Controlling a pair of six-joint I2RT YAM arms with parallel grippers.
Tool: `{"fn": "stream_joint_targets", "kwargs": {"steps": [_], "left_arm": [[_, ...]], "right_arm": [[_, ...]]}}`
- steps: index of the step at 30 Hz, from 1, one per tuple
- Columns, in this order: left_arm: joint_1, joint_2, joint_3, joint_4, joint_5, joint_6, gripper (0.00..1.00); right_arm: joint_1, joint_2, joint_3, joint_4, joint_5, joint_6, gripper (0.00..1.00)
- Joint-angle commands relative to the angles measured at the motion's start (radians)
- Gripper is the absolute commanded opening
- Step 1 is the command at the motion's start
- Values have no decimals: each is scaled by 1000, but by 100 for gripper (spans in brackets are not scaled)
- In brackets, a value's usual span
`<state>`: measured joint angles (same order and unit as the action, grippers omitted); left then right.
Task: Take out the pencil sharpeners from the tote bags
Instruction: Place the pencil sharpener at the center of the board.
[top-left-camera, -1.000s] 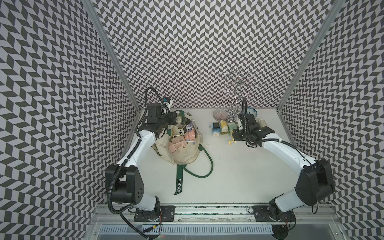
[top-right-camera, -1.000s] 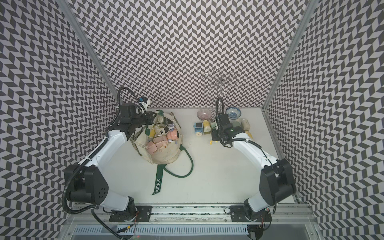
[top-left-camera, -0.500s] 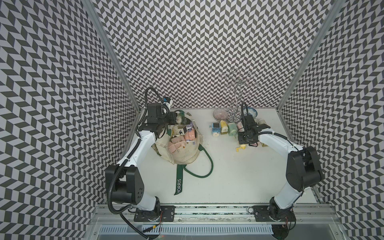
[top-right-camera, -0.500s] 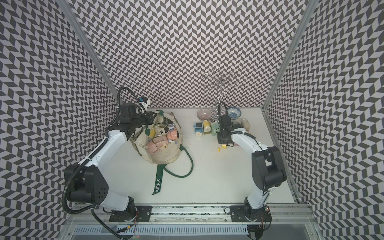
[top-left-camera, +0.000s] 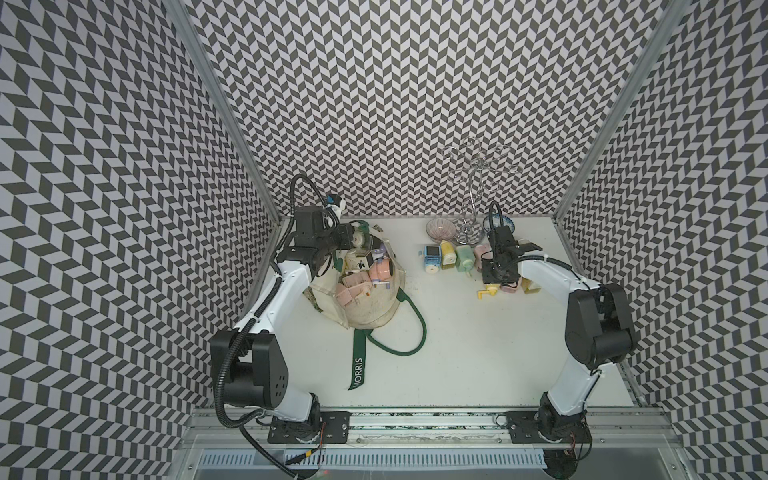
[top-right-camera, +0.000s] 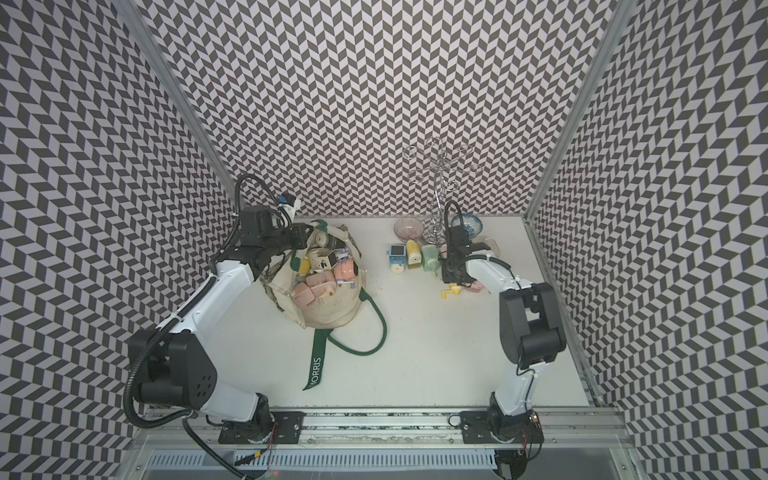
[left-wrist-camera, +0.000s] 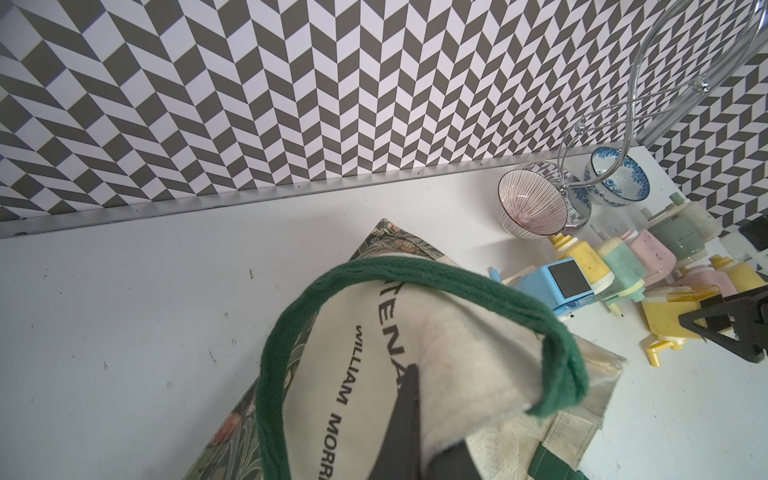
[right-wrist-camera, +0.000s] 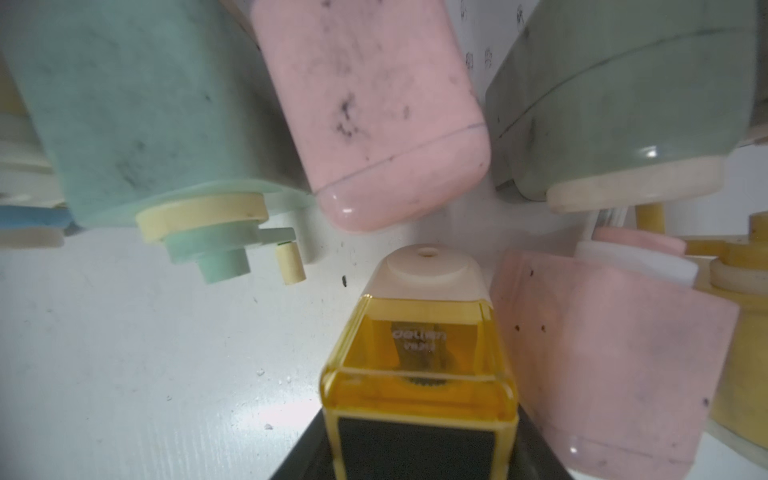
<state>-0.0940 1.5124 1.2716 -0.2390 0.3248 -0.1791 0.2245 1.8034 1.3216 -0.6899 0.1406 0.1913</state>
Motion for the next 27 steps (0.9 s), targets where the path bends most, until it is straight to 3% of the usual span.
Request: {"fn": "stream_joint_targets", "kwargs": {"steps": [1, 9, 27], "left_arm": [[-4, -27, -3, 3, -16, 7, 0], [-7, -26, -3, 1, -17, 7, 0], [-12, -25, -3, 0, -23, 9, 0]], "right_arm": [[-16, 18, 19, 30, -15, -5, 51], [-33, 18, 25, 33, -19, -9, 68], [-78, -64, 14, 77, -14, 23, 67]]}}
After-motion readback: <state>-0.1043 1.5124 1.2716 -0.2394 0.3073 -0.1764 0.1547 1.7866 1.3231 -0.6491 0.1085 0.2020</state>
